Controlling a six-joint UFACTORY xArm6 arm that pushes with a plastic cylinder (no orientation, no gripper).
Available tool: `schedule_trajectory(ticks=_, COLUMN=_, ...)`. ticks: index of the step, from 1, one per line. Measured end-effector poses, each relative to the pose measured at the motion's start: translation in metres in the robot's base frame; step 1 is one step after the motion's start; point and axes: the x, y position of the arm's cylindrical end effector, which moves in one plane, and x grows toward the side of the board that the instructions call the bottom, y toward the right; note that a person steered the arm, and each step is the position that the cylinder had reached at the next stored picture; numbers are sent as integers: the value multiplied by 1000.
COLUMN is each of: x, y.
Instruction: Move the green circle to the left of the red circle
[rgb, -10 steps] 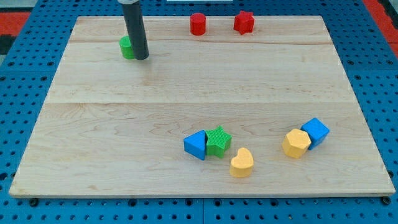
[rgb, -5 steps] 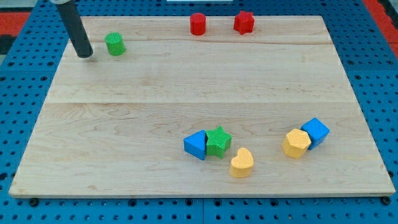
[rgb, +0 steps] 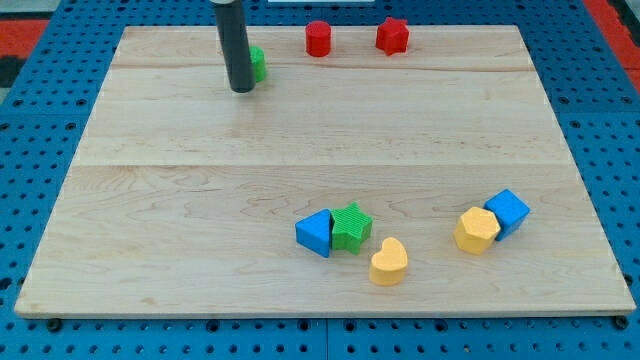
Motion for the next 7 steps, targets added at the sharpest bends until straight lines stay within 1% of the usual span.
schedule_trajectory(ticks=1, x=-15, y=20)
schedule_trajectory(ticks=2, x=-39, y=15)
schedule_trajectory(ticks=3, x=-46, y=5)
schedule_trajectory(ticks=4, x=-32, y=5)
schedule_trajectory(ticks=5, x=-33, y=-20)
schedule_trajectory(ticks=7, x=-75, y=-14)
